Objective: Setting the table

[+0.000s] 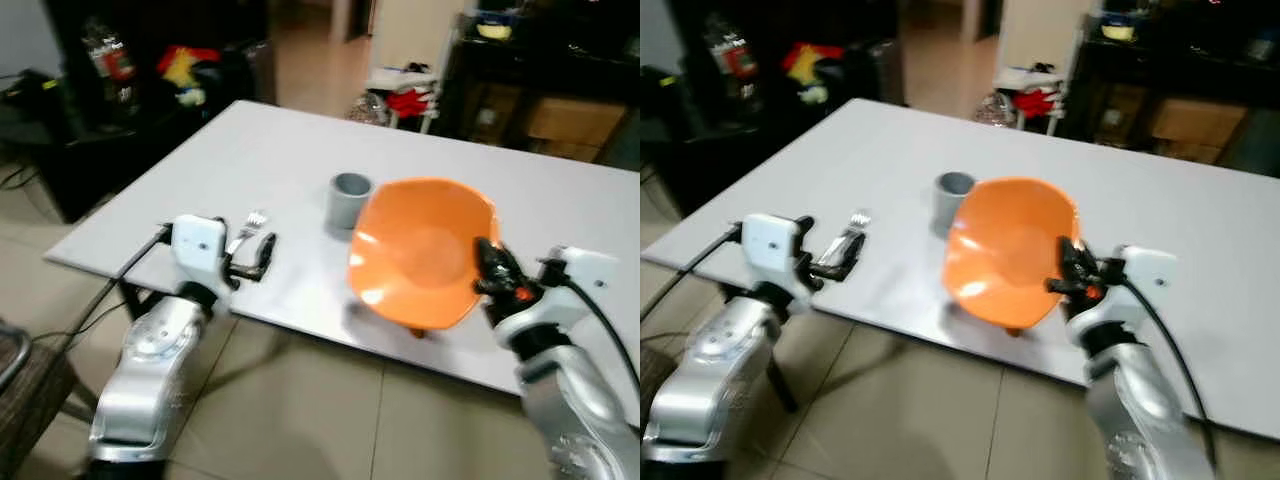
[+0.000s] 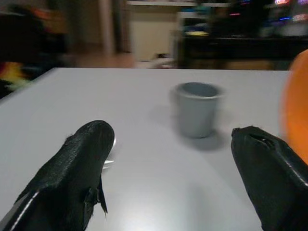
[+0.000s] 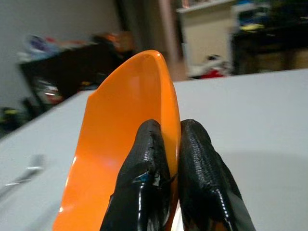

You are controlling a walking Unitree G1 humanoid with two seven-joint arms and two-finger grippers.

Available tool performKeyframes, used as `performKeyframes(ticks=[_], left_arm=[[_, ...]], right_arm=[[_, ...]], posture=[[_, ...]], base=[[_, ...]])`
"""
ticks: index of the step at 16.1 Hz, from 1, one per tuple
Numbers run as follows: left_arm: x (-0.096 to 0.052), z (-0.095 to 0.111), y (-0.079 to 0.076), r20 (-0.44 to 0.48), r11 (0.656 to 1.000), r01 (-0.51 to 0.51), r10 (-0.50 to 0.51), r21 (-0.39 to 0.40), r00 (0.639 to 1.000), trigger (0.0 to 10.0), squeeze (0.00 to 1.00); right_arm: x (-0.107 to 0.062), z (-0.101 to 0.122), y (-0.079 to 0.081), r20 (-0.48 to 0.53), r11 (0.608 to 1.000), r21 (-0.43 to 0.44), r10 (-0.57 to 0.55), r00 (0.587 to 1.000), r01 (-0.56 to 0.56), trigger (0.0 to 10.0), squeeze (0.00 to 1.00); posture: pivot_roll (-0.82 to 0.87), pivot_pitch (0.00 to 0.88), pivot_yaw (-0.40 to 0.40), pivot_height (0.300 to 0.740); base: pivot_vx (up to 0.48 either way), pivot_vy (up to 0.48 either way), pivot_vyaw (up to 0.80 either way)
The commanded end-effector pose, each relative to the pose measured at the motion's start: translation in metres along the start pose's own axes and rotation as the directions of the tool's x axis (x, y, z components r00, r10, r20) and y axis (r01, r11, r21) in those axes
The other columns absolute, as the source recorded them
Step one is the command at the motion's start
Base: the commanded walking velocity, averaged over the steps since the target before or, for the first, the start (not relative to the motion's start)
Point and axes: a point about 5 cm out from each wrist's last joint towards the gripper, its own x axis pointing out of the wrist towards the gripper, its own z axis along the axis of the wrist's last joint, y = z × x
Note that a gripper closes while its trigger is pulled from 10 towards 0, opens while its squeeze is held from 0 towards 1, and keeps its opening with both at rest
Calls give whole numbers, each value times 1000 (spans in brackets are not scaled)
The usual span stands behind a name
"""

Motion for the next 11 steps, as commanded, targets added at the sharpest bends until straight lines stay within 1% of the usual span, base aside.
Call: performKeyframes(ticks=[1,3,6,8,11], left_arm=[[-1,2,6,3,1000,-13,13,18,1000,10000,0],[-1,2,5,4,1000,-10,10,17,1000,10000,0],[0,2,3,7,1000,0,0,14,1000,10000,0],[0,2,3,11,1000,3,-3,14,1000,10000,0],[-1,2,3,13,1000,1,-1,14,1000,10000,0]], right_arm=[[1,8,5,46,1000,5,19,999,-19,10000,0],[1,10,5,47,999,40,21,999,-23,10000,0],[0,16,3,69,998,47,27,997,-31,10000,0],[0,22,1,88,998,47,28,996,-33,10000,0],[3,25,-1,90,999,42,31,995,-35,10000,0]], posture=[[-12,0,-31,740],[-13,0,-31,740],[-20,0,-28,740],[-20,0,-28,740],[-15,0,-34,740]], base=[[330,0,0],[328,0,0],[328,0,-800],[328,0,0],[330,0,0]])
